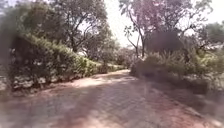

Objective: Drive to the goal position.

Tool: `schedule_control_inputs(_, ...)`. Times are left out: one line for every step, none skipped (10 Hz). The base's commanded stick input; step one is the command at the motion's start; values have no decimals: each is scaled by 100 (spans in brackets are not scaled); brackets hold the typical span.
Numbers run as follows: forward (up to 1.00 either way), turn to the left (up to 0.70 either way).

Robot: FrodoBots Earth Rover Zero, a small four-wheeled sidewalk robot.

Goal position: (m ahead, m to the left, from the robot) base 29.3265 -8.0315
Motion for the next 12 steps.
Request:
schedule_control_inputs(50,0)
schedule_control_inputs(50,0)
schedule_control_inputs(50,0)
schedule_control_inputs(50,0)
schedule_control_inputs(50,0)
schedule_control_inputs(50,0)
schedule_control_inputs(50,0)
schedule_control_inputs(50,0)
schedule_control_inputs(50,0)
schedule_control_inputs(50,0)
schedule_control_inputs(50,0)
schedule_control_inputs(50,0)
